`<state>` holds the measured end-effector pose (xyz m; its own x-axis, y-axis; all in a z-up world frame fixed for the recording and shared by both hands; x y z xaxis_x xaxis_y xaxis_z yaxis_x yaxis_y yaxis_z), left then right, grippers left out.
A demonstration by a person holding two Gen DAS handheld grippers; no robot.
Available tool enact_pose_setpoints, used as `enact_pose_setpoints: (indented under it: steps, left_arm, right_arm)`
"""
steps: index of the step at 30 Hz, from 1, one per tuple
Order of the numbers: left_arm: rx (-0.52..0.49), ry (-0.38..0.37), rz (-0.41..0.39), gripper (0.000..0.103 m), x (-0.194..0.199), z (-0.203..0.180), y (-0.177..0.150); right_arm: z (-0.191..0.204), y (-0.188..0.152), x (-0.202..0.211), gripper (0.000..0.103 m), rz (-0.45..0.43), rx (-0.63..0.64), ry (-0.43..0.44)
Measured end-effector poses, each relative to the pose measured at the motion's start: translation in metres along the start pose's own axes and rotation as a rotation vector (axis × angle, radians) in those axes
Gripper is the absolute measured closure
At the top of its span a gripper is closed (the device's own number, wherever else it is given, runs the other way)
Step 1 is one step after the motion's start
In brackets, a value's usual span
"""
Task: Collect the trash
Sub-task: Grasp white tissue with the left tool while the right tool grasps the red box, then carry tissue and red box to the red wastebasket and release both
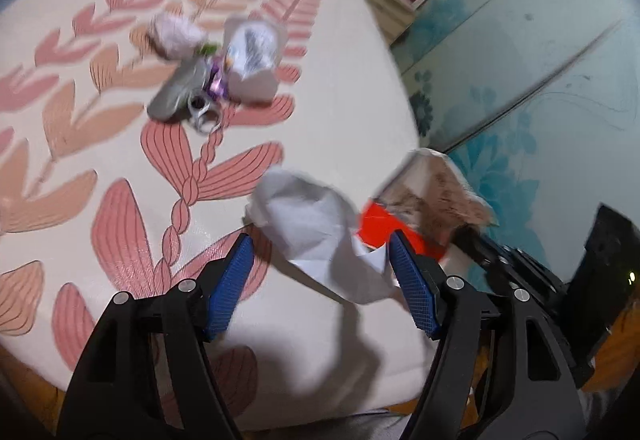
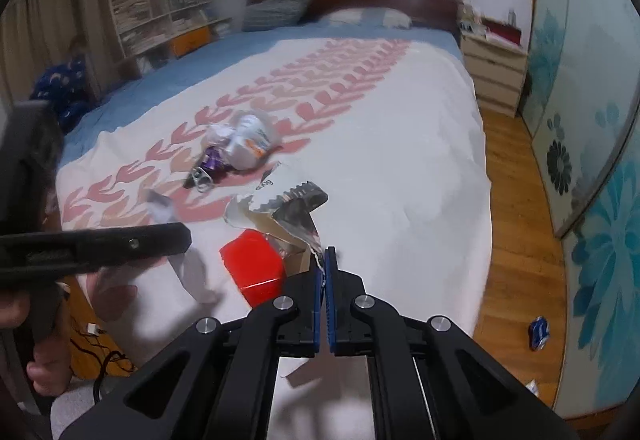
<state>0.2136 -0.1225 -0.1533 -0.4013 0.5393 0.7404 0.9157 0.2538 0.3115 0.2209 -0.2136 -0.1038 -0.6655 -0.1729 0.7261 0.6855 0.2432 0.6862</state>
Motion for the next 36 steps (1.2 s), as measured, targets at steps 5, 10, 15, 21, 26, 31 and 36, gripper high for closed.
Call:
enact_pose_setpoints:
  steps: [5, 10, 15, 21, 26, 31, 36]
  left_arm:
    - [0.068, 0.02, -0.02, 0.054, -0.005, 0.014, 0.015]
    - [0.12, 0.05, -0.047, 0.085, -0.002, 0.028, 0.018]
    - [0.148, 0.046, -0.178, 0.089, 0.033, 0.028, 0.02]
    - [0.027, 0.042, -0.328, 0.089, 0.095, -0.03, 0.004]
    - [-0.15, -0.027, -0.403, 0.089, 0.128, -0.124, -0.009]
    - [-0.334, -0.117, -0.387, 0.089, 0.126, -0.23, -0.041]
    - [-0.433, -0.198, -0.258, 0.089, 0.077, -0.312, -0.098]
  right_arm:
    - [-0.005, -0.005, 0.002, 0.099, 0.007, -0.007, 0.003]
    - [-0.012, -0.001, 0.013, 0.099, -0.015, -0.02, 0.006]
    - [-0.019, 0.008, 0.034, 0.099, -0.056, -0.04, 0.019]
    - [-0.04, 0.032, 0.111, 0.099, -0.182, -0.046, 0.031]
    - [-0.09, 0.031, 0.199, 0.099, -0.291, -0.046, -0.017]
    - [-0.162, -0.003, 0.268, 0.099, -0.311, -0.07, -0.134]
    - [-0.237, -0.075, 0.303, 0.099, -0.236, -0.144, -0.275]
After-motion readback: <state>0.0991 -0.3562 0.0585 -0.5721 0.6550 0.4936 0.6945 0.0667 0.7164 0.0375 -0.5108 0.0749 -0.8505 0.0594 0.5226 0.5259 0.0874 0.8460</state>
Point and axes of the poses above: each gripper's, at about its wrist camera, not at the fingertips, and x roughly against the way its jaws point, z to its left, y to its top, the point moved 10 cm from there along -x, roughly the way its jaws point, and after that the axes turned 11 degrees about x, right-handed, at the moved point
